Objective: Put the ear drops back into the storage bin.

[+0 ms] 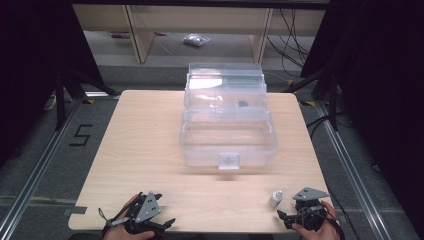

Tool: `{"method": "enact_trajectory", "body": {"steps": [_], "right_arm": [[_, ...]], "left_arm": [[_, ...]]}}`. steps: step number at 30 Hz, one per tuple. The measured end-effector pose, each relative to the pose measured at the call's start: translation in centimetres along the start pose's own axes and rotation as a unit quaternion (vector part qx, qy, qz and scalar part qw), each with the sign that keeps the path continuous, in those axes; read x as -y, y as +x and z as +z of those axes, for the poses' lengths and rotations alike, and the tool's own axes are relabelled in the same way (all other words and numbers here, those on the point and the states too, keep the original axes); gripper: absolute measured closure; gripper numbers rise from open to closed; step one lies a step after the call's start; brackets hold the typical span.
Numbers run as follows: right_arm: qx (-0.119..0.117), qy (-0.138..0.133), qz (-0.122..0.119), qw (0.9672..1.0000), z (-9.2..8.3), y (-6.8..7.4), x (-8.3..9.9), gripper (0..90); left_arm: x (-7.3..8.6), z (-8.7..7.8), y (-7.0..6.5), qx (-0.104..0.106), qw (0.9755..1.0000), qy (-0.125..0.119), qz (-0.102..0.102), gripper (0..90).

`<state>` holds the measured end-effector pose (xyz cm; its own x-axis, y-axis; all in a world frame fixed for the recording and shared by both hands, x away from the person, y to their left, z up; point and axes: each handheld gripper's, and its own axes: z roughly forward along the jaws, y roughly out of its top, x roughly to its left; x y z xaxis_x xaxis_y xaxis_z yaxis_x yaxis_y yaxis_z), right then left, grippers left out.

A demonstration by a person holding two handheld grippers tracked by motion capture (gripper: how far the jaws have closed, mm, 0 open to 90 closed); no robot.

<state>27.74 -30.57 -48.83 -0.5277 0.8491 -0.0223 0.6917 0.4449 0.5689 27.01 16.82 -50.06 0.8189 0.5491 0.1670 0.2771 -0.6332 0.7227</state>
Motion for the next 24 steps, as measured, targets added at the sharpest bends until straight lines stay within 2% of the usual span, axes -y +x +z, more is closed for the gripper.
{"method": "enact_trajectory", "body": {"steps": [2, 3, 4, 6, 10, 11, 12, 13, 14, 15, 16, 19, 20, 23, 24], "right_arm": [[-0.003, -0.004, -0.013, 0.9999, 0.2, -0.1, 0.0, 20.6], [-0.002, 0.003, -0.004, 1.0, 0.0, 0.0, -0.1, 20.5], [-0.002, 0.002, -0.007, 1.0, 0.0, 0.0, -0.1, 20.4], [-0.003, 0.007, -0.011, 0.9999, 0.0, 0.0, -0.2, 20.4], [-0.004, 0.009, -0.012, 0.9999, 0.0, 0.1, -0.4, 20.3], [-0.007, 0.015, -0.001, 0.9999, -0.1, 0.3, -0.5, 20.4], [-0.008, 0.016, -0.008, 0.9998, -0.1, 0.3, -0.6, 20.4], [-0.007, 0.009, -0.028, 0.9995, 0.0, 0.0, -0.7, 20.4], [-0.005, 0.017, -0.011, 0.9998, -0.1, 0.2, -0.7, 20.4], [-0.004, 0.02, -0.009, 0.9998, -0.2, 0.3, -0.8, 20.3], [-0.005, 0.018, -0.024, 0.9995, -0.2, 0.1, -1.0, 20.3], [-0.009, 0.031, -0.022, 0.9992, -0.3, 0.4, -1.2, 19.8], [-0.008, 0.029, -0.035, 0.9989, -0.2, 0.3, -1.2, 20.0], [-0.016, 0.045, -0.027, 0.9985, -0.3, 0.5, -1.6, 19.8], [-0.011, 0.043, -0.04, 0.9982, -0.3, 0.4, -1.7, 19.8]], "left_arm": [[0.0, -0.1, 0.0, 0.005, 1.0, 0.004, -0.001, 15.1], [0.0, -0.1, 0.0, 0.005, 1.0, 0.004, -0.001, 15.1], [0.0, 0.0, 0.0, -0.001, 1.0, 0.001, 0.0, 15.1], [0.1, 0.0, -0.1, -0.001, 1.0, 0.0, -0.007, 15.1], [0.0, 0.1, -0.1, 0.001, 1.0, 0.001, -0.008, 15.1], [0.0, 0.0, 0.0, 0.0, 1.0, 0.001, 0.0, 15.1], [0.0, 0.0, 0.0, 0.0, 1.0, 0.001, -0.001, 15.1], [0.1, 0.1, 0.0, 0.001, 1.0, 0.001, -0.009, 15.1], [0.1, 0.1, -0.1, 0.001, 0.9999, -0.002, -0.013, 15.1], [0.0, 0.1, 0.0, 0.004, 1.0, -0.003, -0.007, 15.1], [0.0, 0.1, 0.0, 0.004, 1.0, -0.002, -0.007, 15.1], [0.0, 0.0, 0.0, 0.004, 1.0, 0.002, -0.004, 15.1], [0.0, 0.0, -0.1, 0.008, 0.9999, -0.001, -0.008, 15.1], [0.0, 0.1, 0.0, 0.003, 1.0, 0.001, -0.003, 15.1], [0.0, 0.0, 0.1, 0.001, 1.0, 0.003, -0.001, 15.1]]}}
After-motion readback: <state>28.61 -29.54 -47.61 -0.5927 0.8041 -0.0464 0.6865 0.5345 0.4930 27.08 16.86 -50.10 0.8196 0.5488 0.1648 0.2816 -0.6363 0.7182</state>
